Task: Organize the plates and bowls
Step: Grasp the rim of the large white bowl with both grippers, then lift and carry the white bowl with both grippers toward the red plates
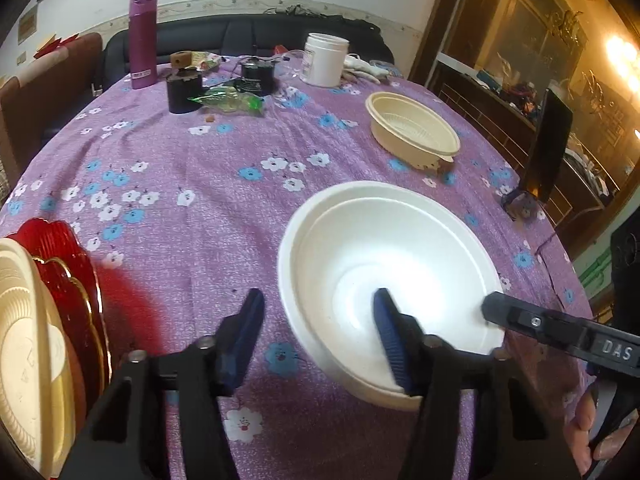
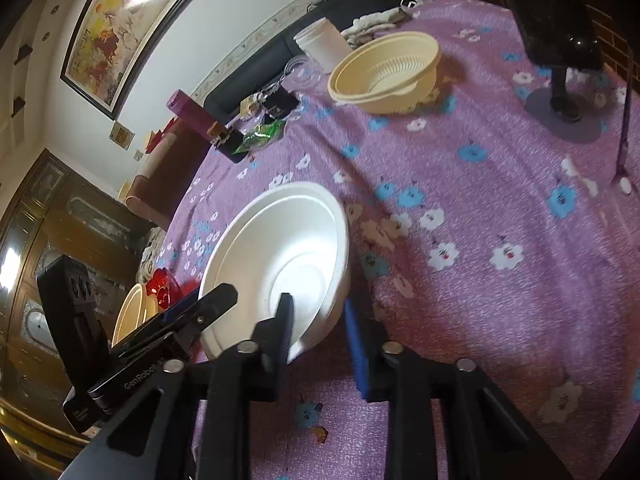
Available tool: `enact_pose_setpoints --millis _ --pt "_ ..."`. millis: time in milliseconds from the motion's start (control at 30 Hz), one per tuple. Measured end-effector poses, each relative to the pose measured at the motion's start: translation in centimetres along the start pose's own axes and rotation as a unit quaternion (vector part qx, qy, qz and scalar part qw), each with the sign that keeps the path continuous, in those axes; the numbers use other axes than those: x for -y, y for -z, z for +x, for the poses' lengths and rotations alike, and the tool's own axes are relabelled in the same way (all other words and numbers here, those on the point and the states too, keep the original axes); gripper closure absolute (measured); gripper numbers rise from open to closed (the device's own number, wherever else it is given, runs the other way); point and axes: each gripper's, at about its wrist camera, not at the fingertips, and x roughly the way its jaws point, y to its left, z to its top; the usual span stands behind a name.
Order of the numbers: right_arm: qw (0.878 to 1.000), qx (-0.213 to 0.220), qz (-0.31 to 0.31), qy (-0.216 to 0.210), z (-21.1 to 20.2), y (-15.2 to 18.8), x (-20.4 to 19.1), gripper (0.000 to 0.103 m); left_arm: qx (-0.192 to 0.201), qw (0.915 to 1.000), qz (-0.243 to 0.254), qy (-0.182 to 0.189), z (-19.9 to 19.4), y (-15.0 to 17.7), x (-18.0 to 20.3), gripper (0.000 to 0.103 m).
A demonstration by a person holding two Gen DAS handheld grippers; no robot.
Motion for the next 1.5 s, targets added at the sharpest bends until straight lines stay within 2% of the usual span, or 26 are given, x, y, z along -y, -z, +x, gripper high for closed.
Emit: enact_pose_setpoints --millis 167,700,767,833,933,1500 --pt "1.0 0.001 -0.01 -0.001 0.2 0.2 -0.5 0.087 0.01 0.9999 0.011 -0.003 -0.4 0.2 0.6 0.056" --pt "0.999 0.01 -0.015 0.032 0.4 0.0 -0.6 0.086 0.004 1.0 0.0 0.001 0.1 0.4 0.3 0.056" --pt "0.999 0.008 -0.014 0.029 0.7 -0.1 -0.5 0.086 0.003 1.0 0.006 0.002 0.2 0.5 0.4 0.056" --pt "0.999 0.009 -0.014 0.029 0.9 -0.1 -0.5 0.087 0.004 0.9999 0.014 0.005 0.0 0.6 0.9 0.061" --pt "0.999 0.012 -0.022 0.033 0.7 -0.1 -0.9 0.088 0.015 0.9995 0.027 -0.006 -0.6 0.7 1.3 0.061" --pt "0.999 0.026 -0.043 0.012 -1.4 1.1 -2.9 0.088 0.037 0.9991 0.021 -0.007 -3.9 2.2 1.0 0.061"
